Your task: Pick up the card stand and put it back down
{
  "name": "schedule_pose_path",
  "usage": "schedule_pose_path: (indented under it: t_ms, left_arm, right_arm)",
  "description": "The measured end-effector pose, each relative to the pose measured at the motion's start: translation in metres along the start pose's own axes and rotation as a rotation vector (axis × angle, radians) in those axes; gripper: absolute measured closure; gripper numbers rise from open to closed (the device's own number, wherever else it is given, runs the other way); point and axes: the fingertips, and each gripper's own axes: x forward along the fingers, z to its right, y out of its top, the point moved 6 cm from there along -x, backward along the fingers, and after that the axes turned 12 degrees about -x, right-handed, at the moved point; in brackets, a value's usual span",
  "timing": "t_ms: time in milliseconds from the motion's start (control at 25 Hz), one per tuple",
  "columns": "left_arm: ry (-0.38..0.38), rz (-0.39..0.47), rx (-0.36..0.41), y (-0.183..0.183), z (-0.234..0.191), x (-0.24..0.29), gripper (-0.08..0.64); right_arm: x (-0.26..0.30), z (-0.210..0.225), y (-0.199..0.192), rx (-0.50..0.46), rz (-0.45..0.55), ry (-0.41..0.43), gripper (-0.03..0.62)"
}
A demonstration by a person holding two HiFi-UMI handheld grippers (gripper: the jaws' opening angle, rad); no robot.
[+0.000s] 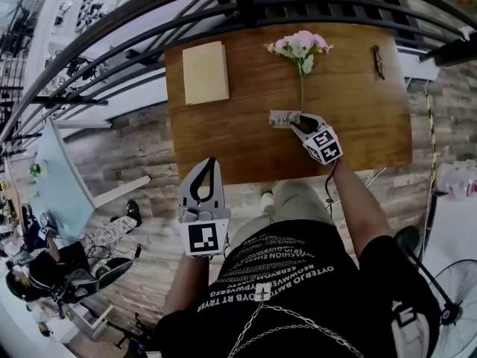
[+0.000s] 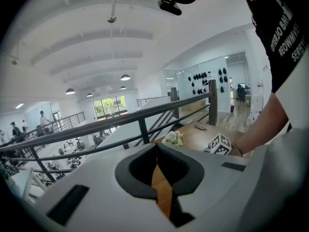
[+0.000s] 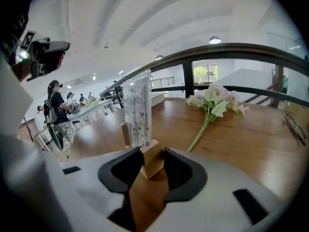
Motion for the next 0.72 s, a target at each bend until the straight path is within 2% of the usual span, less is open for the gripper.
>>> schedule_pose_path:
  t_ms: [240,560,720]
  left_arm:
    - [-0.003,0.025,-0.005,0.004,-0.003,-0.008,0.532]
    - [0.001,0.039,-0.017,0.003,-0.004,-0.025,0.532]
    - [0.004,0.059,-0.021,0.007,-0.005,-0.034,0.533]
  right_arm:
    - [-0.013,-0.005,-0.002,0.091,-0.002,0.006,0.443]
    - [-0.047,-0.020,0.016,0.120,-0.007,0.014,0.443]
    - [-0.065,-0.026,0.034,0.100,-0.013,0.015,0.443]
